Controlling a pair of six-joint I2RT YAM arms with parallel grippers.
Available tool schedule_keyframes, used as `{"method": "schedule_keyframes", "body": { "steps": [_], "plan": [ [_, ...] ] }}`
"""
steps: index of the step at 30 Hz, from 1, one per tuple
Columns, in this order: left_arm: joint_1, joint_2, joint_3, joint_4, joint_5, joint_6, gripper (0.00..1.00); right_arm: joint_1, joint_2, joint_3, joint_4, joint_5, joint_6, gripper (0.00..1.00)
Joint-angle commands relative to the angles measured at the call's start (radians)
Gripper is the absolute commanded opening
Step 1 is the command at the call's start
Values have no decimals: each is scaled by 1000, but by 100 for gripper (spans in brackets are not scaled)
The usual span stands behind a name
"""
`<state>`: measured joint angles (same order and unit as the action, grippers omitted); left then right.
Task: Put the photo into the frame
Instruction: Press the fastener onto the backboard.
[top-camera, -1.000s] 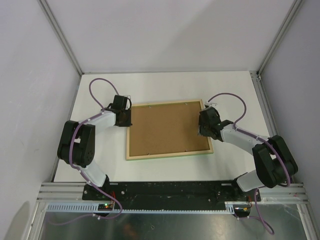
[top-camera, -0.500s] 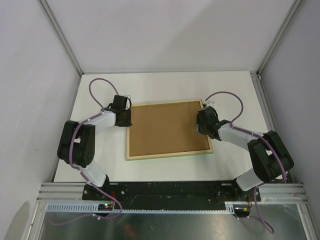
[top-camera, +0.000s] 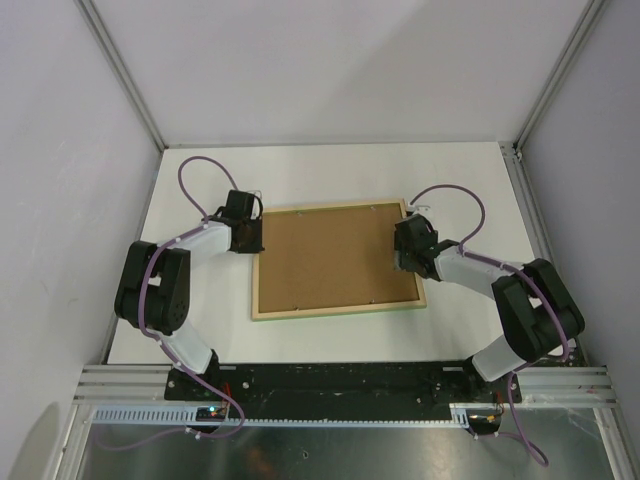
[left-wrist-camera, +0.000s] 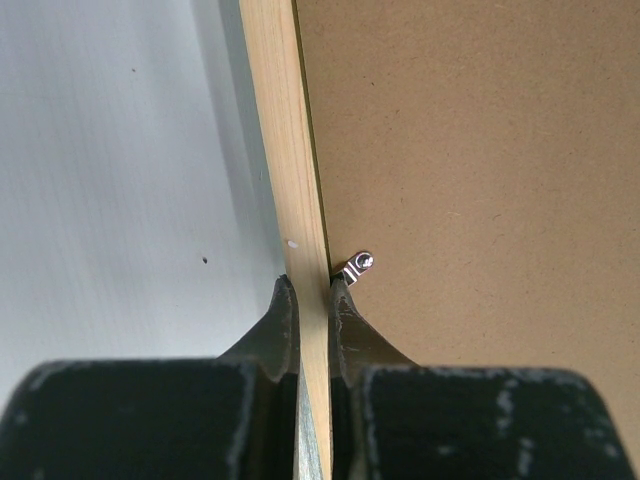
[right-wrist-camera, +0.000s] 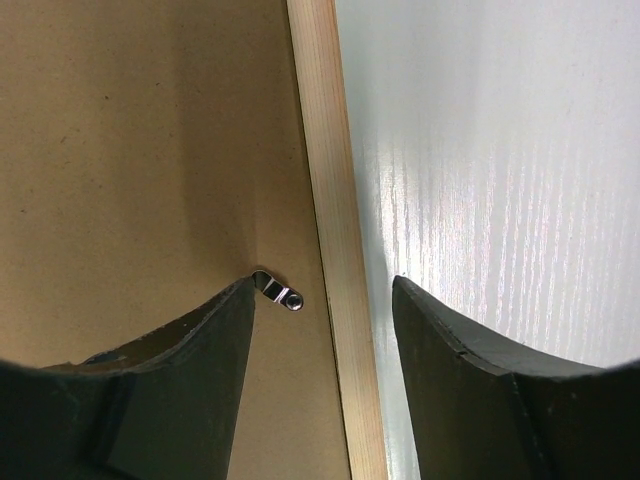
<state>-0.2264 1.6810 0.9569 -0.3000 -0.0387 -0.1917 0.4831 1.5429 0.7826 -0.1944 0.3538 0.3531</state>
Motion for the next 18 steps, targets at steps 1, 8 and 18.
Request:
{"method": "schedule_keyframes", "body": {
  "steps": [1, 8, 18],
  "plan": [
    [11, 10, -20, -96, -10, 81, 0, 5, 51, 1, -10, -9, -3, 62],
    [13, 13, -18, -97, -7, 80, 0, -2, 58, 0, -30, -15, 23, 47],
    [14, 9, -18, -96, -10, 78, 0, -60, 65, 1, -57, -74, 69, 27]
  ]
}}
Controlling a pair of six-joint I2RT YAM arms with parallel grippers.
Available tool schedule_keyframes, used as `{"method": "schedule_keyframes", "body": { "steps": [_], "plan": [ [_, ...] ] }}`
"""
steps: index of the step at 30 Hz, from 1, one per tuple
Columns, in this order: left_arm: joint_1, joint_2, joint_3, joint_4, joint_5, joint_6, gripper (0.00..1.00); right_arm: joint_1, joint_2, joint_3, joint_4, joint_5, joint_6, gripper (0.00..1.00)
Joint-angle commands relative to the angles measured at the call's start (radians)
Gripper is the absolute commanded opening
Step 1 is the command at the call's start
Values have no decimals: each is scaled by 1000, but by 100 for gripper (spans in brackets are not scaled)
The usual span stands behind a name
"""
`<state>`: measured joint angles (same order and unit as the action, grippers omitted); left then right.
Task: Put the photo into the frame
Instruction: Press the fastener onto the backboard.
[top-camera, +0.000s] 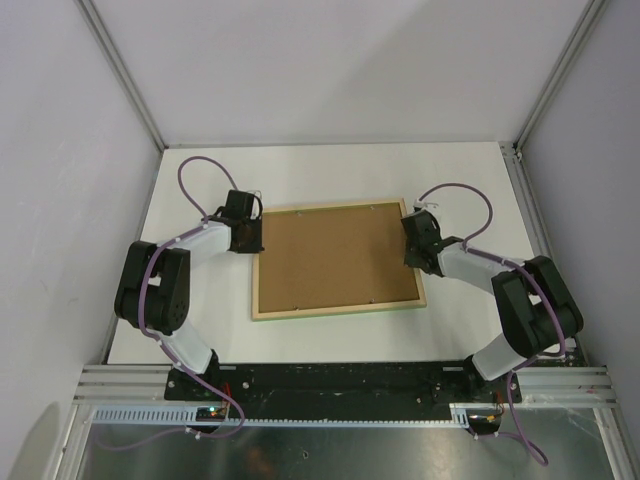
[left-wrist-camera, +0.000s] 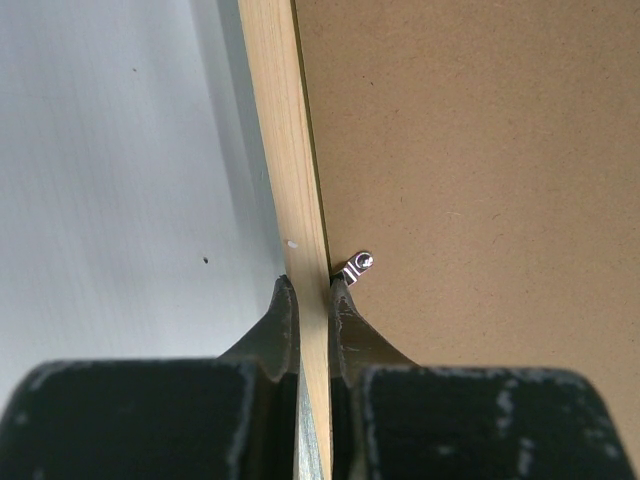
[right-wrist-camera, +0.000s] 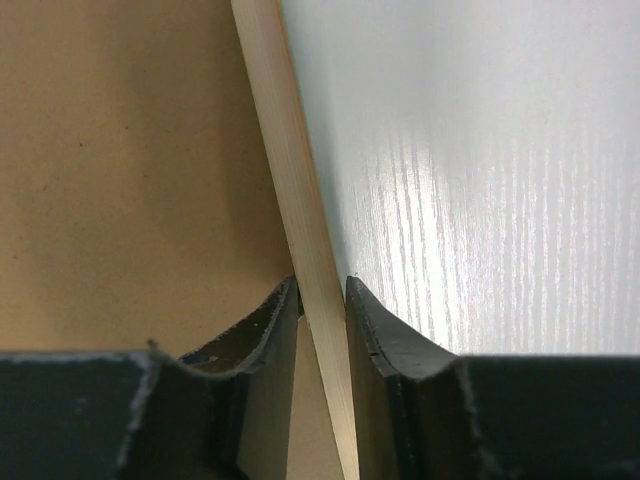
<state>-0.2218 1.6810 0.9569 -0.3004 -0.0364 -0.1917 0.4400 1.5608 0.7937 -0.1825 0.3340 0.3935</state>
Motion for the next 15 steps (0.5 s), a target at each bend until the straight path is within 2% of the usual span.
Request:
{"method": "schedule_keyframes", "body": {
  "steps": [1, 4, 6, 11, 15],
  "plan": [
    [10, 9, -18, -95, -13, 78, 0, -17, 44, -11, -71, -58, 31, 26],
    [9, 11, -19, -95, -14, 76, 0, -13, 32, -11, -78, -65, 37, 21],
    [9, 13, -18, -94, -14, 73, 0, -11, 27, -11, -79, -74, 40, 22],
    [10, 10, -19, -94, -20, 72, 0, -15, 5, -10, -78, -84, 62, 47],
    [11, 9, -18, -95, -18, 71, 0, -21, -9, -8, -70, -95, 76, 54]
  ]
}}
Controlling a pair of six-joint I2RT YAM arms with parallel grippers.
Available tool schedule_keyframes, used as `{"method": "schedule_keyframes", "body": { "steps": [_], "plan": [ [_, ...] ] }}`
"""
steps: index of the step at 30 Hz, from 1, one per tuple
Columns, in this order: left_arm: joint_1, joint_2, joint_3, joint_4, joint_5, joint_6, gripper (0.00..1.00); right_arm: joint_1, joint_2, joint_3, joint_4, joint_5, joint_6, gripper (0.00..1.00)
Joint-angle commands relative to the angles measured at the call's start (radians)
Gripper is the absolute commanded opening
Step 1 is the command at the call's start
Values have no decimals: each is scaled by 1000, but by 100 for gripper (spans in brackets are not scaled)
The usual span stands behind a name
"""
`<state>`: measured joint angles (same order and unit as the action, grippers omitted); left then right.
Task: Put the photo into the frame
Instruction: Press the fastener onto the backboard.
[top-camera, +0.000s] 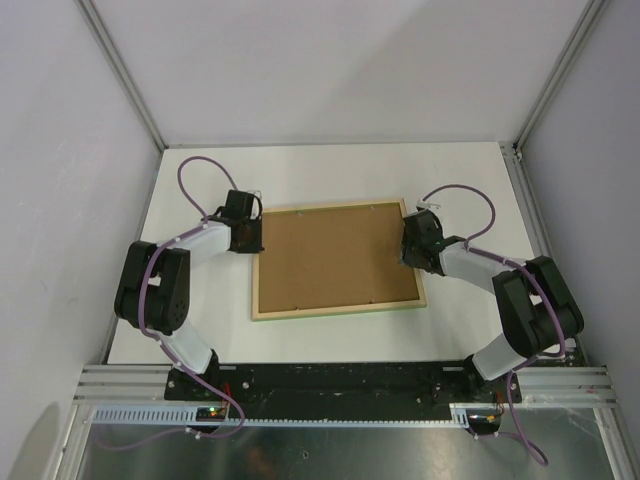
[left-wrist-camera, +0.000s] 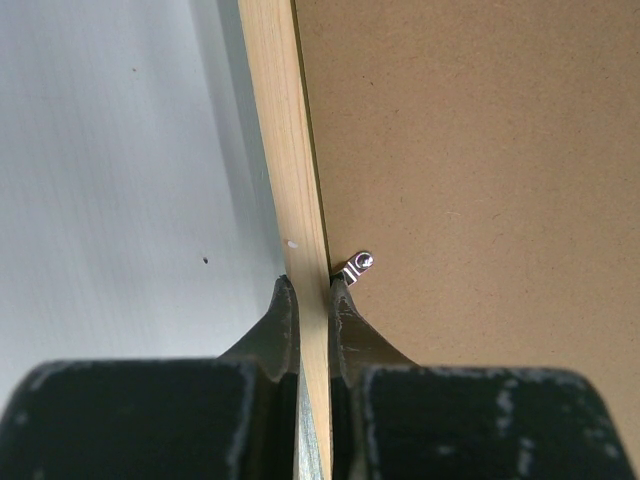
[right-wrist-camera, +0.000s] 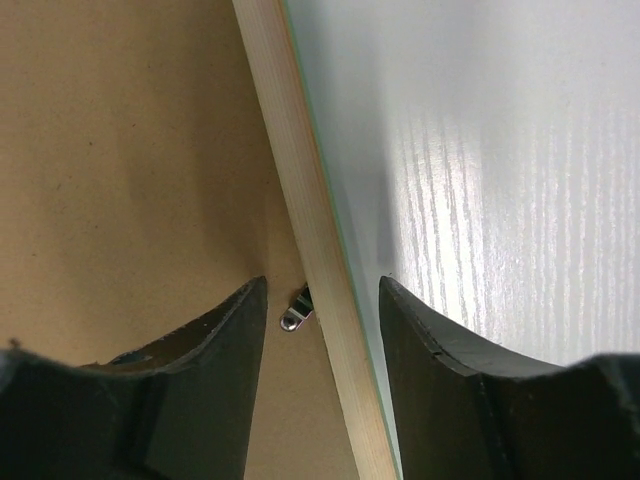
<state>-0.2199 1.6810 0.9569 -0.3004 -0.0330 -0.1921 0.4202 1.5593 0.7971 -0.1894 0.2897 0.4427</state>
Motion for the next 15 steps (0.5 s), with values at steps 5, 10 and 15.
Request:
{"method": "schedule_keyframes", "body": {
  "steps": [5, 10, 15],
  "plan": [
    [9, 11, -17, -94, -21, 72, 0, 6, 0, 3, -91, -36, 31, 52],
    [10, 14, -15, -95, -22, 71, 0, 15, 2, 4, -119, -15, 39, 47],
    [11, 12, -15, -95, -22, 71, 0, 14, 15, 4, -133, -20, 39, 44]
  ]
}}
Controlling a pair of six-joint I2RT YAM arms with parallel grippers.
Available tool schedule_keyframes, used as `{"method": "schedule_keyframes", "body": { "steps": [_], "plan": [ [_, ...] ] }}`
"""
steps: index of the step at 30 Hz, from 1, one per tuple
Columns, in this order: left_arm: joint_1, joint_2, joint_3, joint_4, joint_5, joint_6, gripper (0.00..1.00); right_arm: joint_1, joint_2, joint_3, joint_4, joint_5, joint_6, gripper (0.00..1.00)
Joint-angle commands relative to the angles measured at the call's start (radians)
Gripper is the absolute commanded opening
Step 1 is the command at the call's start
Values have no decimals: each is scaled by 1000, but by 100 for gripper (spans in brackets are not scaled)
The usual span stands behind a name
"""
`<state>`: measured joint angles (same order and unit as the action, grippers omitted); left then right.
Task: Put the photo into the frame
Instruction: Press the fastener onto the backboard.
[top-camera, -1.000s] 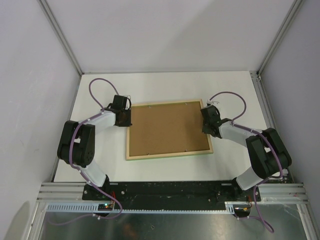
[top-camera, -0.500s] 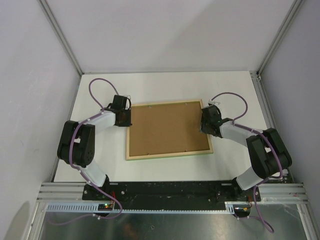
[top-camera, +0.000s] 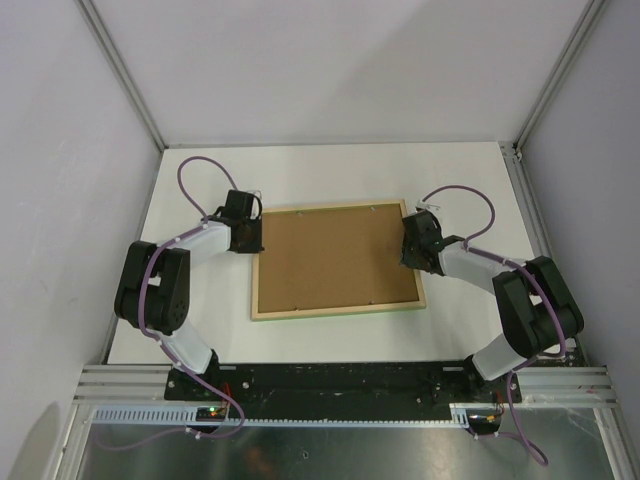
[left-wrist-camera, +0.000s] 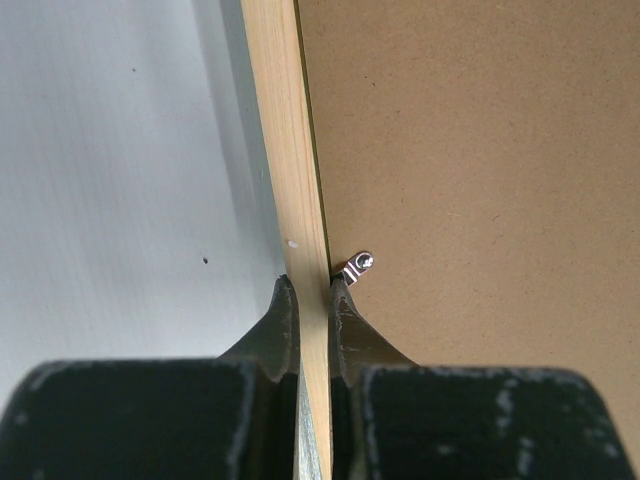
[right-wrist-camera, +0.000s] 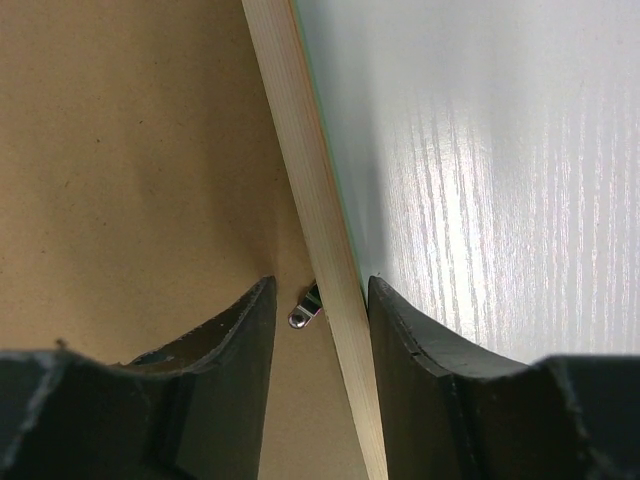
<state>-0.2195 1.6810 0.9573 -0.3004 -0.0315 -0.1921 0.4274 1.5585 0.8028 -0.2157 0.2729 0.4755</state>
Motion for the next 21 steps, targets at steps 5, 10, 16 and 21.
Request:
{"method": "schedule_keyframes", "body": {
  "steps": [5, 10, 16, 21],
  "plan": [
    [11, 13, -16, -96, -26, 69, 0, 8, 26, -2, -126, 4, 8, 38],
    [11, 14, -15, -97, -31, 64, 0, 9, 28, -2, -146, 12, -6, 36],
    [14, 13, -14, -96, -32, 59, 0, 18, 45, 4, -170, 26, -14, 49],
    [22, 7, -14, -96, -38, 55, 0, 23, 62, 13, -193, 46, -5, 50]
  ]
}}
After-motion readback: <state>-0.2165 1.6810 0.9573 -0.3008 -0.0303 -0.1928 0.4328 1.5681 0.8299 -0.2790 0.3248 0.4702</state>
